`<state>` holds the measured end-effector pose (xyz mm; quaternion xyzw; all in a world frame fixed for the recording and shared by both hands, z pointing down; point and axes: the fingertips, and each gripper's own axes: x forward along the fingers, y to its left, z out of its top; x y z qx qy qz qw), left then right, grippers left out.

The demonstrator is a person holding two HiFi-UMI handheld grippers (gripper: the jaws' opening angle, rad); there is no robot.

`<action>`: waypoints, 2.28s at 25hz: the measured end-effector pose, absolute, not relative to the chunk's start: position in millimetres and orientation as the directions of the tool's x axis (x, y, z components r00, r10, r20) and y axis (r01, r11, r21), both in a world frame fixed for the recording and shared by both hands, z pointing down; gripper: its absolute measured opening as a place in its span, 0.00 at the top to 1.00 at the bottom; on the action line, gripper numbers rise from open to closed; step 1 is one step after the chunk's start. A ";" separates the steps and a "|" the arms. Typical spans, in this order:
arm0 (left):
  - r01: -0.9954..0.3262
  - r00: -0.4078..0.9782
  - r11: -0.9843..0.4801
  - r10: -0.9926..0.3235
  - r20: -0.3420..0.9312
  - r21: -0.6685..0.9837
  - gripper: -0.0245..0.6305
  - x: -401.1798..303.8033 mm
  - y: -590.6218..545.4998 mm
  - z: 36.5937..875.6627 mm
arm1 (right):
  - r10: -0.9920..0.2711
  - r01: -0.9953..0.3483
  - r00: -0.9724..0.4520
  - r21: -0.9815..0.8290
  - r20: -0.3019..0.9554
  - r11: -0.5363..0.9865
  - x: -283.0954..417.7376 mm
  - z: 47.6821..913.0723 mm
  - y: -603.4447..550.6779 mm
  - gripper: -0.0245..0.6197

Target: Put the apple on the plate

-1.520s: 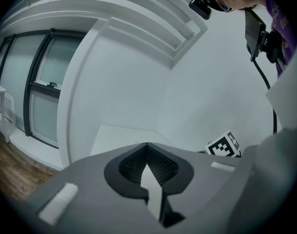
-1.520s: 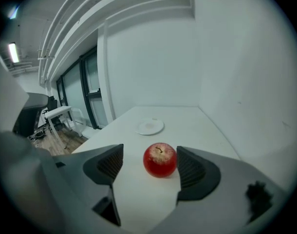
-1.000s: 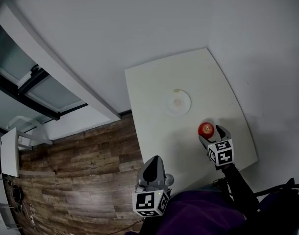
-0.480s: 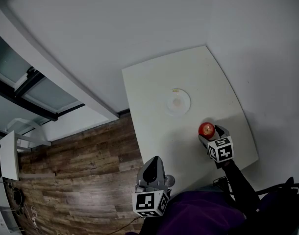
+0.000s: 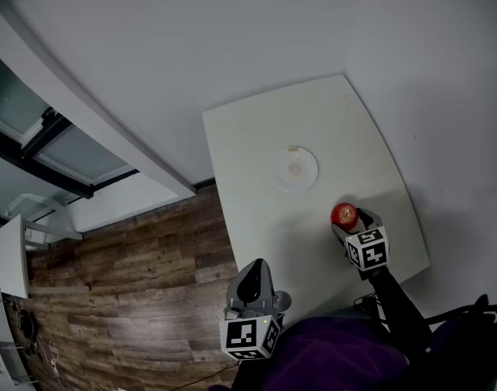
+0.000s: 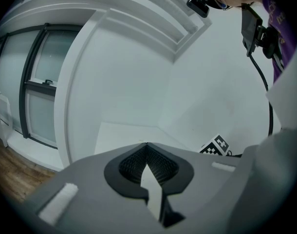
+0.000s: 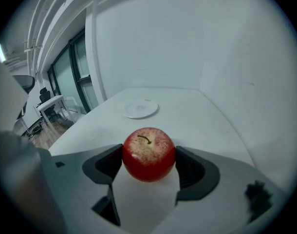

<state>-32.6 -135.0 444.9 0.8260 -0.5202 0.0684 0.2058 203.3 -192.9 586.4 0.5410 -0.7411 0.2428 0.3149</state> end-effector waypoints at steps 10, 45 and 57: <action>-0.894 0.431 -0.349 -0.841 0.328 0.281 0.95 -38.8 -136.9 449.8 | -0.646 -0.935 -0.268 -0.031 0.714 0.354 187.8 578.6 -204.4 0.40; -0.928 0.342 -0.247 -0.864 0.369 0.280 0.95 -60.9 -138.6 463.4 | -0.664 -0.858 -0.390 0.010 0.638 0.513 112.5 558.6 -301.9 0.40; -0.927 0.348 -0.254 -0.858 0.379 0.277 0.95 -56.4 -142.0 465.4 | -0.665 -0.839 -0.396 0.045 0.633 0.542 103.1 562.3 -337.0 0.40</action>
